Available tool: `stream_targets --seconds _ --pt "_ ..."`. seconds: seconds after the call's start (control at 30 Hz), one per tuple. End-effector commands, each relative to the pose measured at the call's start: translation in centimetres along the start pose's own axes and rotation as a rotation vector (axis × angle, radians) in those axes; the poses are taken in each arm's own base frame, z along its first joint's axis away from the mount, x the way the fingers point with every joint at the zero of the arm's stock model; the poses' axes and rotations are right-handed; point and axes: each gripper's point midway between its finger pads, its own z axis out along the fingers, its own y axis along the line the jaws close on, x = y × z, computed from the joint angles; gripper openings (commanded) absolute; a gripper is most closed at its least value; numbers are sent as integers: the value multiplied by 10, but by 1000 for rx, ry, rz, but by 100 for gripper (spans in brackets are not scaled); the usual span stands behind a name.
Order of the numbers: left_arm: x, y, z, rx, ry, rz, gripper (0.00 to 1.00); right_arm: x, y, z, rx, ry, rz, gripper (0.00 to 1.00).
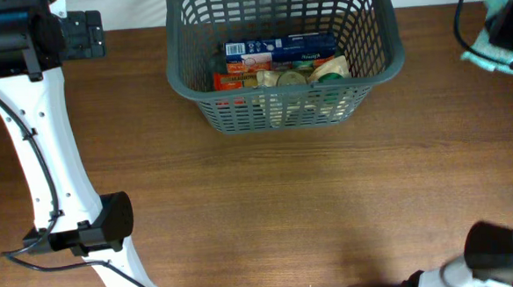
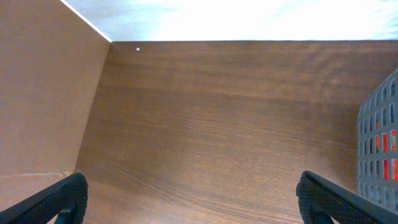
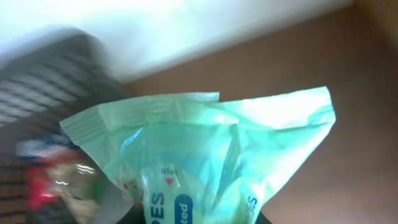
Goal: Pack container
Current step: 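Carry the wipes packet over the basket and drop it in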
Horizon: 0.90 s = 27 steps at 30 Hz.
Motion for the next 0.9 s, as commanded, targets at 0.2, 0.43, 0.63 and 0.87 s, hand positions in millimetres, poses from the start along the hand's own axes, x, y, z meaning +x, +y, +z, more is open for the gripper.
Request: stream_targets --seconds 0.2,0.43,0.63,0.87 --pt "0 2 -6 5 -10 -22 99 -3 152 -34 -334 -142 -418 35" --pt "0 2 -6 5 -10 -22 99 45 247 17 -510 -83 -792 4" --pt "0 2 -6 5 -10 -22 99 75 281 75 -556 3 -826 4" --pt "0 2 -6 5 -10 -22 99 133 305 147 -632 129 -978 4"
